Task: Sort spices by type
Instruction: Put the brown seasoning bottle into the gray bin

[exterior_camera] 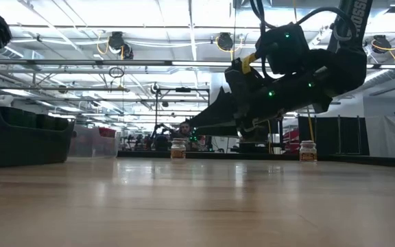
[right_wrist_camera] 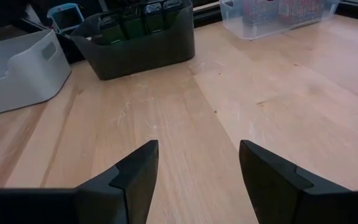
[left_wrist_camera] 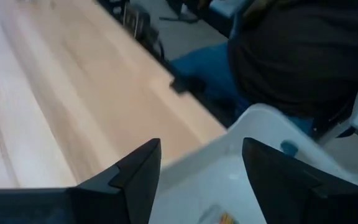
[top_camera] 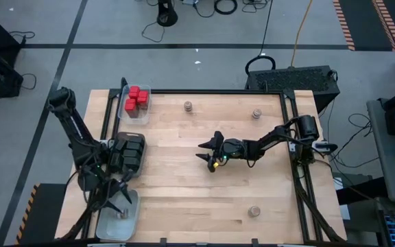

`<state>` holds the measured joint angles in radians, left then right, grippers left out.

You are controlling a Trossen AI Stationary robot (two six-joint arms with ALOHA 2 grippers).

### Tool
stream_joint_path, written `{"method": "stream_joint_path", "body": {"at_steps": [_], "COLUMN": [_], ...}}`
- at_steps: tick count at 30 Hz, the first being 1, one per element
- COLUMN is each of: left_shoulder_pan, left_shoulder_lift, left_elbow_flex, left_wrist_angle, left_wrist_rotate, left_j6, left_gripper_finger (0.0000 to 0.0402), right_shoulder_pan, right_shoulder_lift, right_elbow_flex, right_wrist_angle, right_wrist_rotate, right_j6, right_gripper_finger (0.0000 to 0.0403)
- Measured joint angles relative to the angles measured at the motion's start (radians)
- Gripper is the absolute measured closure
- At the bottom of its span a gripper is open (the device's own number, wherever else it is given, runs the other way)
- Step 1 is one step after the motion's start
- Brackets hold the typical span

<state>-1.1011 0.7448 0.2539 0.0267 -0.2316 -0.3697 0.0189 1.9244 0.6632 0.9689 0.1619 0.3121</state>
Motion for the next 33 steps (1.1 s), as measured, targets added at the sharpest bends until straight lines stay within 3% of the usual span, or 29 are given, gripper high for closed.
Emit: {"method": "stream_joint_path", "body": {"at_steps": [3,6,12,20,26,33], "left_shoulder_pan": [0.000,0.000,0.000,0.042,0.068,0.075], "left_shoulder_lift": [0.000,0.000,0.086,0.357,0.516,0.592], "left_elbow_flex": [0.082,0.182,0.372,0.574,0.583,0.583], "left_wrist_angle": [-0.066,-0.201,-0.510,-0.801,-0.805,-0.806], "left_wrist_rotate": [-0.018,-0.026,-0.020,0.188,0.364,0.385], "left_j6": [0.059,0.001,-0.353,-0.743,-0.829,-0.830], "left_gripper_finger": [0.0170,0.0169,0.0169,0.0169,0.0169,0.0169], "right_shoulder_pan": [0.000,0.000,0.003,0.003,0.003,0.012], "right_shoulder_lift": [0.000,0.000,0.000,0.000,0.000,0.000], "right_elbow_flex": [0.000,0.000,0.000,0.000,0.000,0.000], "right_wrist_angle": [0.019,0.048,0.059,0.060,0.060,0.023], "right_wrist_rotate": [-0.001,-0.005,-0.007,-0.007,-0.011,-0.113], "right_j6": [-0.017,-0.022,-0.079,-0.167,-0.186,-0.148], "right_gripper_finger": [0.0197,0.0197,0.0197,0.0197,0.0197,0.0197]}}
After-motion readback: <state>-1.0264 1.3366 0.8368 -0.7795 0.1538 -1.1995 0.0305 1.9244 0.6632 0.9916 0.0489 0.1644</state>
